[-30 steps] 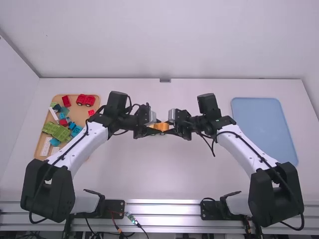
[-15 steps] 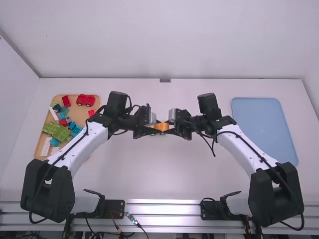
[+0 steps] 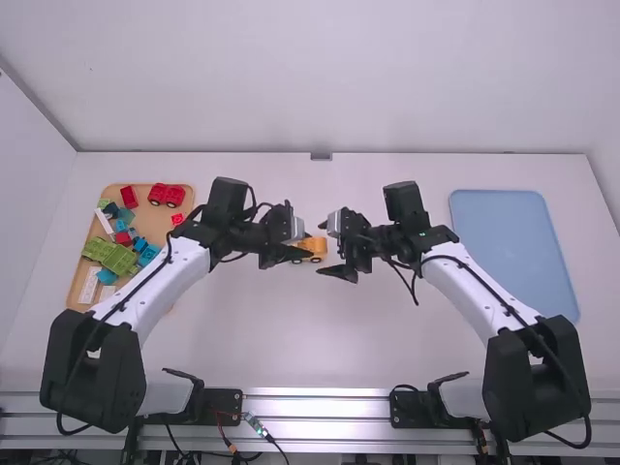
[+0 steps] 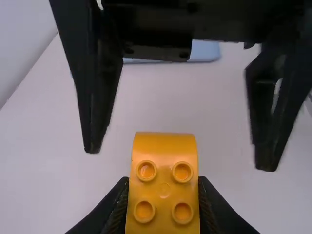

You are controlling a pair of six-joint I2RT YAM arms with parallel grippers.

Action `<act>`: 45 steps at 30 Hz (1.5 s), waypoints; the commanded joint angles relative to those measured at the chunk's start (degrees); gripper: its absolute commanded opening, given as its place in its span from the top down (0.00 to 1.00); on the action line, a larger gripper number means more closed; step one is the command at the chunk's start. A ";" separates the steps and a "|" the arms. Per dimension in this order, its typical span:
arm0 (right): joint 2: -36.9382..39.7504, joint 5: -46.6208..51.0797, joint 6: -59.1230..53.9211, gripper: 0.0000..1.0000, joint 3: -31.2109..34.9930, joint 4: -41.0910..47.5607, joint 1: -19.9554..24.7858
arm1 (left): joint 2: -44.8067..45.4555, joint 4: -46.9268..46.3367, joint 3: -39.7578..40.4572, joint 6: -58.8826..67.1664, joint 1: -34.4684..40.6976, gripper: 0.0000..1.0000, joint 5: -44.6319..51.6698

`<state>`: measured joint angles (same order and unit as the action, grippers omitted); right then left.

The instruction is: Assemble lego blocks to make yellow taxi

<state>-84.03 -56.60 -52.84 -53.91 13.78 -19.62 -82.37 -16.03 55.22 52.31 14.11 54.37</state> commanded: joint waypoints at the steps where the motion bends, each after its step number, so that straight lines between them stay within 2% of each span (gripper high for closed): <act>1: 0.98 -0.13 0.33 0.01 0.26 0.02 -0.26 | 1.55 -0.24 -0.23 -0.42 0.11 0.80 -1.82; 6: 0.98 4.42 0.20 0.01 0.33 1.42 1.01 | 1.53 -0.37 -0.23 -0.48 -0.24 0.87 -7.70; 9: 0.19 4.24 -1.75 0.01 0.85 2.05 2.47 | 1.53 0.07 -0.23 -2.73 -0.50 0.87 -11.02; 15: -5.66 3.76 5.18 0.01 3.76 -8.28 6.05 | 1.50 0.35 -0.23 -3.02 -0.66 0.89 -12.09; 17: -9.23 3.72 7.72 0.01 3.74 -12.55 6.01 | 0.83 2.23 -0.23 -5.84 -0.66 0.91 -14.89; 21: -14.23 3.96 8.20 0.01 2.49 -15.50 4.46 | -1.16 4.31 -0.17 -7.74 -0.66 0.91 -15.68; 29: -24.02 4.20 4.83 0.01 -3.06 -14.88 2.25 | -5.69 3.80 2.28 -7.96 -1.88 0.92 -14.28; 32: -29.20 3.98 4.48 0.01 -6.47 -14.86 3.02 | -7.87 0.90 4.40 -5.90 -4.35 0.91 -9.53; 34: -30.82 3.91 2.80 0.01 -7.48 -14.67 3.37 | -8.46 -0.20 5.01 -5.03 -5.27 0.91 -8.09; 38: -34.80 -2.10 -5.40 0.01 -9.20 -14.71 5.14 | -9.38 -6.25 6.96 1.01 -7.10 0.90 -4.27; 45: -37.84 -2.86 -16.44 0.01 -9.07 -15.43 4.98 | -10.95 -5.33 7.07 1.42 -6.64 0.90 -3.87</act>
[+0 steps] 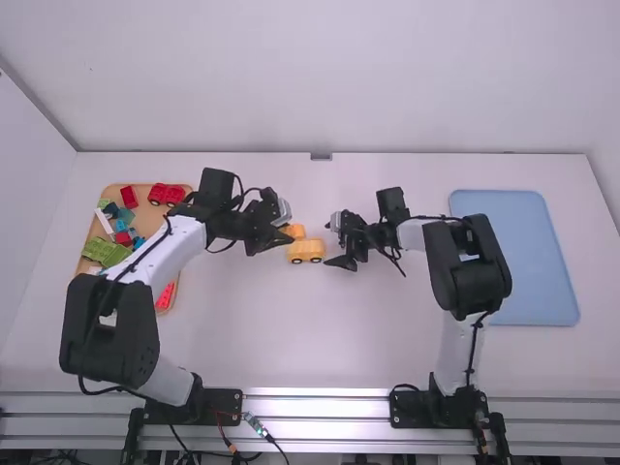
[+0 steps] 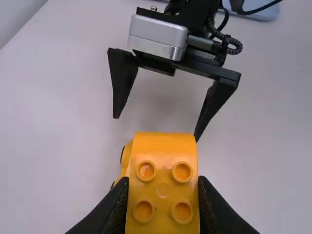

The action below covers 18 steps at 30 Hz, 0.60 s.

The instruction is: Assemble lego blocks to make yellow taxi

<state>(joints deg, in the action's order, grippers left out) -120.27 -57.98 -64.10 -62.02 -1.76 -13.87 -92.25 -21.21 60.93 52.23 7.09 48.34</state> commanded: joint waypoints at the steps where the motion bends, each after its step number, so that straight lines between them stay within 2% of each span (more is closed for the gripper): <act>1: -2.28 -0.68 -5.73 0.01 -0.96 -0.92 -1.29 | -1.60 0.83 1.36 1.05 0.39 0.91 2.29; 8: -6.58 -1.31 1.84 0.01 -1.03 -11.52 -1.51 | -5.16 2.40 2.17 0.37 0.39 0.92 2.36; 18: -8.68 -1.44 5.68 0.01 -3.02 -11.63 -2.38 | -8.75 2.60 2.89 3.82 0.39 0.92 1.92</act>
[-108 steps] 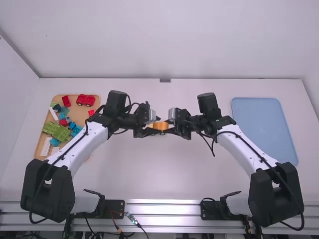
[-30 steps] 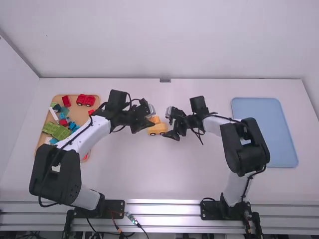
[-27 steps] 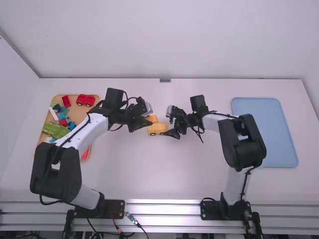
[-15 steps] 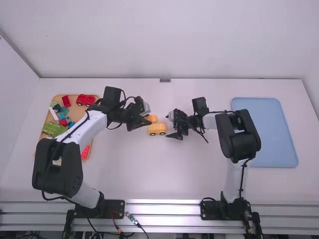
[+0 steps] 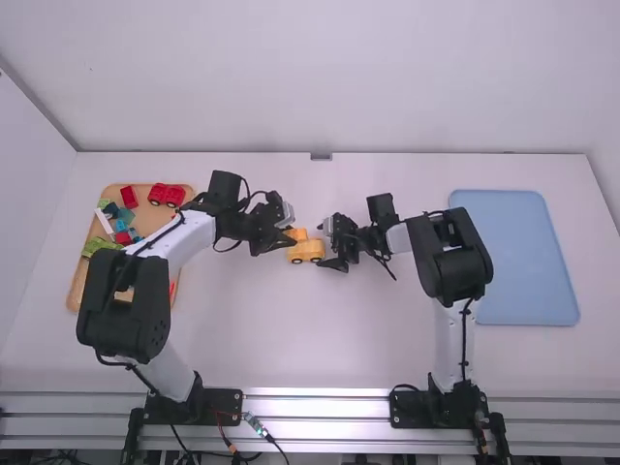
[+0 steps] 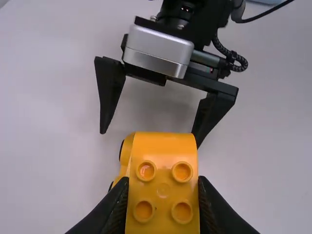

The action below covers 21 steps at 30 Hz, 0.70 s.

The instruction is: Assemble lego blocks to make yellow taxi

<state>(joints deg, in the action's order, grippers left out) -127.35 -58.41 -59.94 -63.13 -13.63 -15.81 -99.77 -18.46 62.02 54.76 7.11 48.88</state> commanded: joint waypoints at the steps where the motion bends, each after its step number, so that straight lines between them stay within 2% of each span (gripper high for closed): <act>1: -2.19 -0.63 0.94 0.01 -2.82 1.46 -0.39 | -1.62 -0.37 2.15 1.53 0.37 0.93 1.39; 4: -3.72 -0.55 0.85 0.01 -4.90 3.32 -0.85 | -2.43 -1.99 3.00 3.45 0.37 0.94 2.05; 9: -5.88 -0.79 -2.78 0.01 -9.64 11.85 -1.16 | -4.66 -4.98 5.73 3.89 0.37 0.94 2.90; 13: -5.93 -2.36 -7.58 0.00 -11.15 17.59 -1.14 | -4.75 -5.05 5.86 4.44 0.37 0.94 2.88; 16: -5.93 -2.82 -9.16 0.02 -11.04 18.62 -1.14 | -4.90 -5.09 5.45 6.78 0.37 0.95 2.79; 21: -5.93 -3.65 -8.90 0.18 -10.40 17.53 -1.60 | -4.94 -2.91 2.87 7.61 0.37 0.96 2.55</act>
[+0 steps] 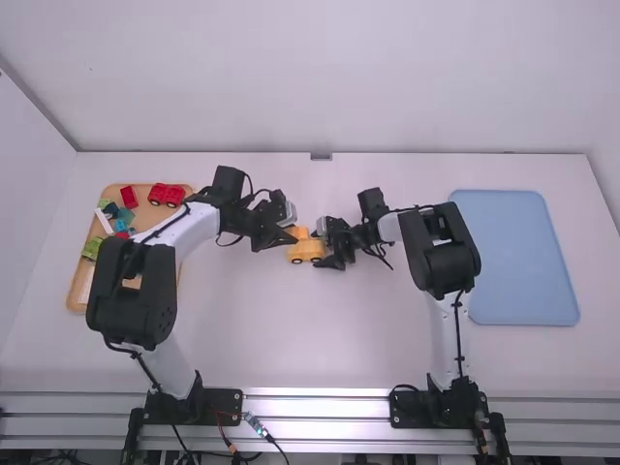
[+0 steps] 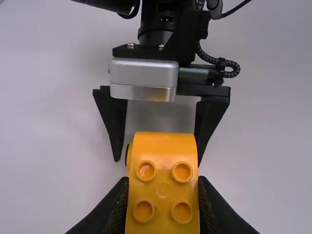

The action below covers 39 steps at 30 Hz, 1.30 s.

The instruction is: Assemble lego blocks to make yellow taxi

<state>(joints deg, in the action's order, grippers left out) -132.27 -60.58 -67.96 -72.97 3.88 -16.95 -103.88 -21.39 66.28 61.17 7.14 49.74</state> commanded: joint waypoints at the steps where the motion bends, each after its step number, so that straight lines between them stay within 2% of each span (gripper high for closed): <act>1: -1.01 -1.49 -0.87 0.19 -0.20 -0.57 -0.46 | -0.83 0.66 -1.92 1.25 0.35 0.96 1.66; 6: -1.01 -1.11 2.19 0.24 0.72 -2.99 -0.35 | -0.83 3.17 -3.51 -1.31 0.37 0.95 -0.18; 11: -1.01 -1.36 0.46 0.28 0.72 -1.77 -0.44 | -0.86 4.20 -3.97 -1.77 1.01 0.94 0.24; 14: -1.01 -0.79 0.61 0.38 0.72 -0.92 -1.22 | -1.25 4.76 -3.97 -1.77 1.22 0.93 0.02; 18: -1.01 0.11 0.63 0.45 0.72 -0.35 -1.79 | -1.84 5.49 -3.97 -3.21 1.92 0.94 -2.08; 19: -0.99 1.11 1.05 0.50 0.72 -0.55 -2.12 | -2.28 6.80 -3.97 -4.66 1.92 0.94 -2.56; 23: -0.99 2.16 3.06 0.55 0.59 -0.79 -2.16 | -3.19 7.72 -3.97 -4.79 1.88 0.94 -2.69; 39: -0.94 2.56 3.26 0.55 0.61 -0.76 -2.12 | -5.64 6.80 -3.97 -3.82 1.95 0.94 -5.86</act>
<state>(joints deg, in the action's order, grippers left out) -132.27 -60.90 -65.73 -72.77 2.52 -19.07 -109.08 -14.13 62.83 56.69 8.84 44.23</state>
